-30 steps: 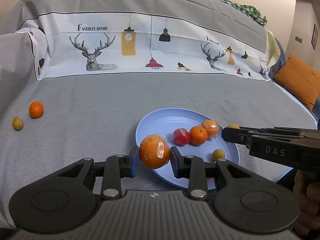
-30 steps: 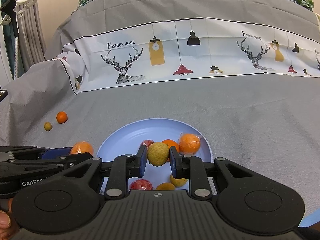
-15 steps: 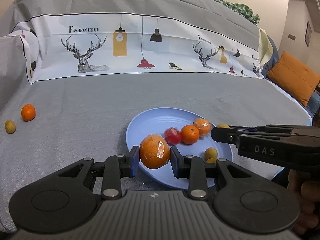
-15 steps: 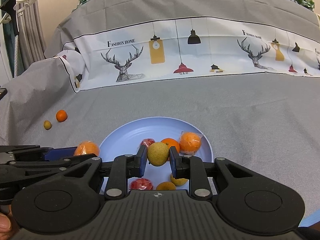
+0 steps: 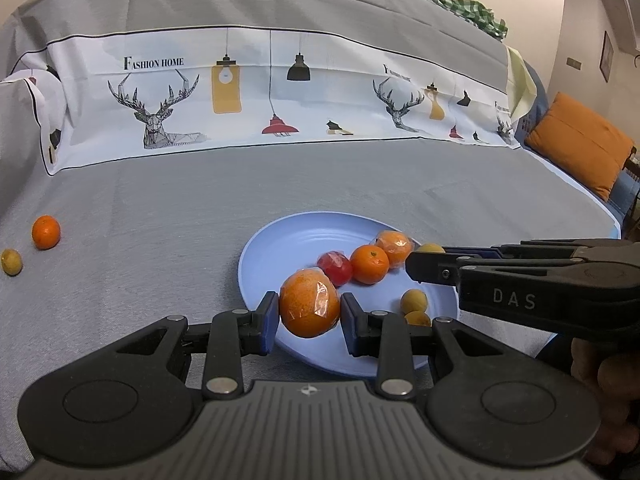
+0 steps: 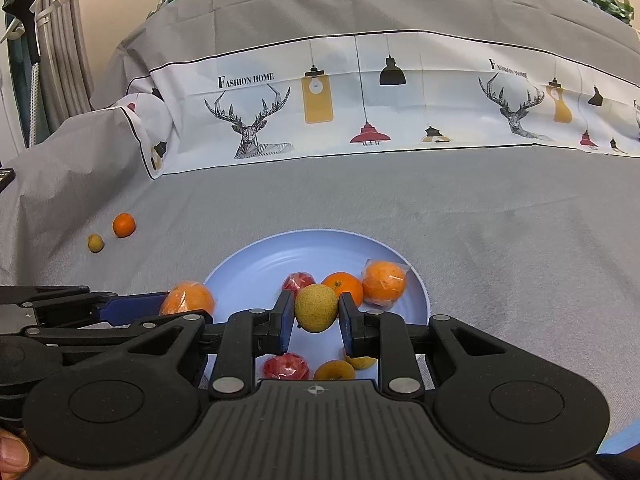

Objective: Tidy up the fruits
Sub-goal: 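Open both tools to drop the orange and lime onto the plate, then grasp a yellow lime with the left tool while the right tool grasps an orange, then carry the lime and orange over the blue plate with both tools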

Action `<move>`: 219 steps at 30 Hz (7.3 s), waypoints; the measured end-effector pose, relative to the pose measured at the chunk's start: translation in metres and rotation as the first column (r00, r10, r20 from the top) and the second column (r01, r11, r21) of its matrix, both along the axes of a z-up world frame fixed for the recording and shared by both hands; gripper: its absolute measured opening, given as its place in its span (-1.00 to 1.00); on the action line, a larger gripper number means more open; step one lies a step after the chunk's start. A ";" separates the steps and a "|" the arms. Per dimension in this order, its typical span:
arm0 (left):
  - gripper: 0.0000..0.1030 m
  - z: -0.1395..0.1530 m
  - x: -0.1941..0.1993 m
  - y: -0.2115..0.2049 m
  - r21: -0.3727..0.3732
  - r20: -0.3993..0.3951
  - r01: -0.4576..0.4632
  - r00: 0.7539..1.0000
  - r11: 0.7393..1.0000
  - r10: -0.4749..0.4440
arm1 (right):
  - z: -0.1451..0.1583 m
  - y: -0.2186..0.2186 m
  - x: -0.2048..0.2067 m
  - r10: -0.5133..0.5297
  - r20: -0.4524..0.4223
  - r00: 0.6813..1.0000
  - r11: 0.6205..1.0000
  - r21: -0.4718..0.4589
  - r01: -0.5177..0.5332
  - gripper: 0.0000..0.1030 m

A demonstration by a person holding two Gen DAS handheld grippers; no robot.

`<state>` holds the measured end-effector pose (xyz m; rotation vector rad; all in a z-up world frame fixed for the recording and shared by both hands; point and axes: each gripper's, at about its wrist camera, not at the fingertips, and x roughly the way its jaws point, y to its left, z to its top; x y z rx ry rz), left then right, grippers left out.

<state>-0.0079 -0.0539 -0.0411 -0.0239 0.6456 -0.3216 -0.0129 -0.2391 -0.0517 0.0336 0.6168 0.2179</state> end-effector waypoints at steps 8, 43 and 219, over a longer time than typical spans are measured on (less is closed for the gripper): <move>0.09 0.000 0.002 0.000 0.003 -0.001 -0.016 1.000 1.000 0.016 | -0.001 -0.002 0.000 -0.043 -0.001 0.999 0.999 -0.013 0.043 0.08; -0.65 0.022 0.053 0.103 -0.012 0.125 -0.612 0.783 0.790 0.609 | 0.029 -0.004 -0.004 -0.013 0.003 1.000 0.994 0.110 0.012 -0.64; -0.49 -0.006 0.015 0.006 0.007 0.008 -0.034 0.999 0.999 0.034 | 0.004 -0.016 0.005 0.056 -0.008 0.998 0.989 0.136 -0.054 -0.30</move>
